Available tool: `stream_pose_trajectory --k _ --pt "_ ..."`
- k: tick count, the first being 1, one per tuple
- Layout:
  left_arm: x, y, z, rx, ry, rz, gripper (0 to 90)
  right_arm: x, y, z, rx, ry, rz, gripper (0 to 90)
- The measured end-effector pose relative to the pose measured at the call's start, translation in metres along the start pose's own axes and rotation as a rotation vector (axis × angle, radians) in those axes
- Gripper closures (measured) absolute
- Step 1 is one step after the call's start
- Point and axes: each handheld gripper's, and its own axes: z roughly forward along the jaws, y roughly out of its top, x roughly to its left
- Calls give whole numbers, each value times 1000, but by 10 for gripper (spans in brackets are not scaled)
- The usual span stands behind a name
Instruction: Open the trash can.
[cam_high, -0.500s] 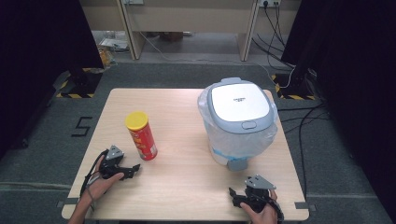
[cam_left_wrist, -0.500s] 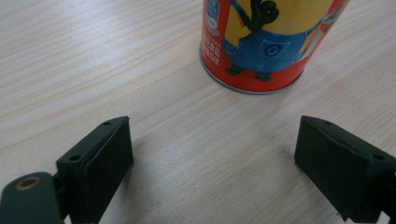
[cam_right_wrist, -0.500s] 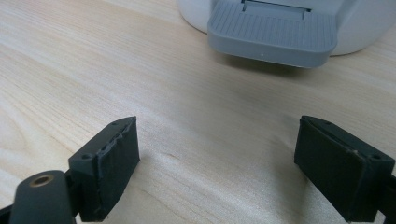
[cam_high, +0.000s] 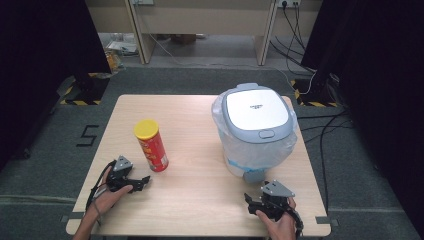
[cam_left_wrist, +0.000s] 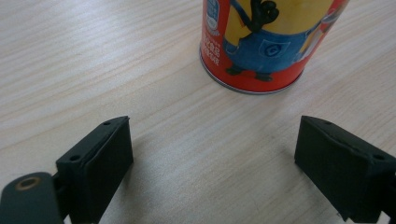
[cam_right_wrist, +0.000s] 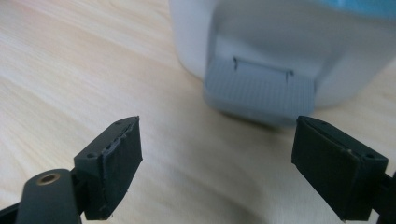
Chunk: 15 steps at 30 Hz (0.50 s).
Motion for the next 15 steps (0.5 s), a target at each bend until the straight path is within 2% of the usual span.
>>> stream_pose_trajectory --k 5,15 --pt "0 0 0 0 0 0 104 0 10 8 -17 -3 -17 168" --pt "0 0 0 -2 0 -2 103 2 17 25 -21 -13 -55 172"
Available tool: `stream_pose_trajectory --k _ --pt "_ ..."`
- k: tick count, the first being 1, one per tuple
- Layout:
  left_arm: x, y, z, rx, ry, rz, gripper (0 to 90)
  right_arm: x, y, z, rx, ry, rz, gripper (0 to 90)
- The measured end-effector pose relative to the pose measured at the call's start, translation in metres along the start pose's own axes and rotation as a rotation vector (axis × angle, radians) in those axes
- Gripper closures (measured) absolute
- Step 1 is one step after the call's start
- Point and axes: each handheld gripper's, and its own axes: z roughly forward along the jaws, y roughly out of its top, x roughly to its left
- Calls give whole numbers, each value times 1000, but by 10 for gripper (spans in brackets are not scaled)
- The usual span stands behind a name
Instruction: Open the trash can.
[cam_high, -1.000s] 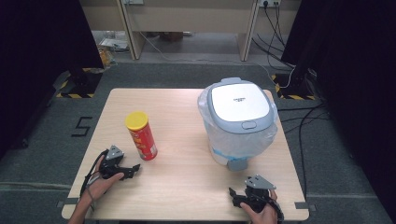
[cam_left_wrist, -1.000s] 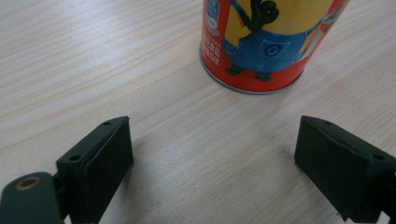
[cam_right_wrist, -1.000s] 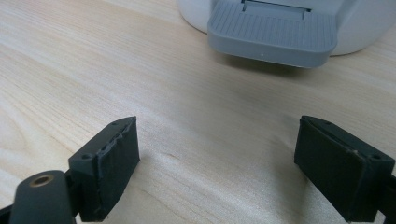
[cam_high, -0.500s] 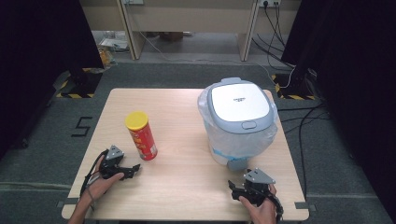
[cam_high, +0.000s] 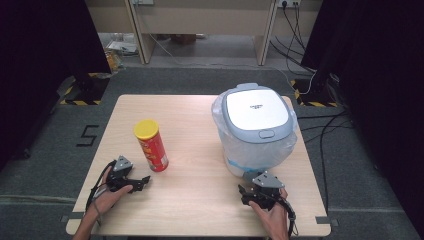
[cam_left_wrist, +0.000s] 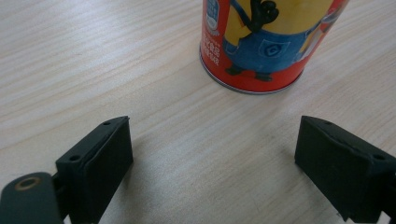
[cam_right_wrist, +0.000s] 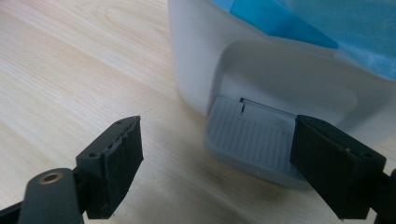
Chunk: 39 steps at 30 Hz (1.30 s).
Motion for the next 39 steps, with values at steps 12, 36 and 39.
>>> stream_pose_trajectory --k 12,36,39 --pt "0 0 0 2 0 3 104 4 -2 5 15 -30 -27 163" --pt "0 0 0 1 1 2 103 7 6 13 84 -35 -68 136" --pt "0 0 0 2 0 3 103 6 6 13 90 -26 -63 137"
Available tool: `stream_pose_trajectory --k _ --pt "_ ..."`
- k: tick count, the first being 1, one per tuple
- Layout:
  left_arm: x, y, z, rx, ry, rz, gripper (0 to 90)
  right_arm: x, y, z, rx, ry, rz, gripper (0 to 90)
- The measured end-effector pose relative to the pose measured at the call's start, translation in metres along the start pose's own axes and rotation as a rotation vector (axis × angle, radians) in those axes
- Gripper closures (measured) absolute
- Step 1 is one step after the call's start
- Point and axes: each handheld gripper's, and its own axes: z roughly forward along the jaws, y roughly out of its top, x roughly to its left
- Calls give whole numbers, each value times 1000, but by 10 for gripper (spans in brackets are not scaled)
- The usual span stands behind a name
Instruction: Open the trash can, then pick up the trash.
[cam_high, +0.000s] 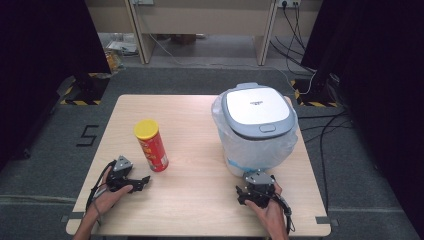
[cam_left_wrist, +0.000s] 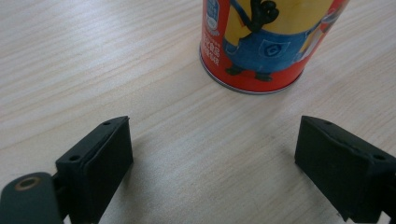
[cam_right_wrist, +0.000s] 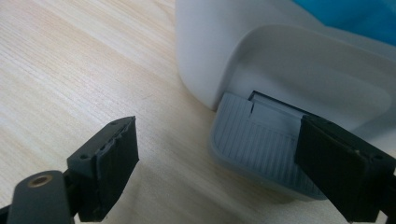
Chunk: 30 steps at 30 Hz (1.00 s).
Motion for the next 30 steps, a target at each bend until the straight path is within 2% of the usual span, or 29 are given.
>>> stream_pose_trajectory --k 12,30 --pt "0 0 0 1 3 -1 101 -3 -3 6 31 30 4 129" --pt "0 1 0 3 3 1 99 -1 -3 8 34 24 9 129"
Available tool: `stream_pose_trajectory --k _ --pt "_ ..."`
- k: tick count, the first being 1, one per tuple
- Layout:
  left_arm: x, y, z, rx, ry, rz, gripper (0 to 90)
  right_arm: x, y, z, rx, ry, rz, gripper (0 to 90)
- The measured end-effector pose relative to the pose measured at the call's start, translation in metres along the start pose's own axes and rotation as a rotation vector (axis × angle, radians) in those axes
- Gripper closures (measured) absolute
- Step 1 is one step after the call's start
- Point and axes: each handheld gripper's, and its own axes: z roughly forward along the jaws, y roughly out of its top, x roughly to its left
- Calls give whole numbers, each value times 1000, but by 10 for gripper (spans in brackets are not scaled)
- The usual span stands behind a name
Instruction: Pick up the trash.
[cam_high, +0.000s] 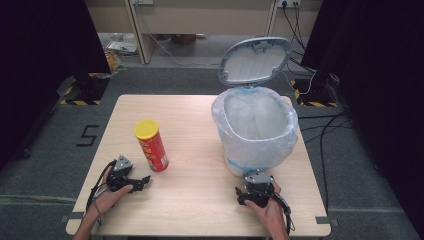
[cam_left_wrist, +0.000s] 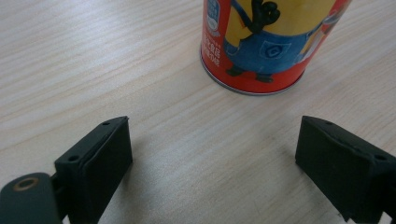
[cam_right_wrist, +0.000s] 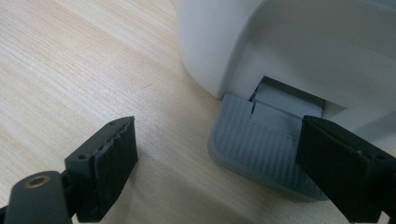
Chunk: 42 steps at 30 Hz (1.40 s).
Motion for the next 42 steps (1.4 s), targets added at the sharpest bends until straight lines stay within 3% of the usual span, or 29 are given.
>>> stream_pose_trajectory --k 16,19,23,30,42 --pt "0 0 0 -5 -5 -8 103 0 0 0 -3 1 -4 129" --pt "2 -1 -3 -31 -25 -16 157 0 -1 0 -7 0 -2 129" --pt "4 -1 -4 -60 -30 -33 150 0 -1 0 -6 -2 -3 128" --pt "-1 4 -11 -106 -34 -20 151 -1 -1 0 -8 -2 -8 129" --pt "-12 13 -15 -171 -85 -18 150 0 -1 0 -8 -2 -2 129"
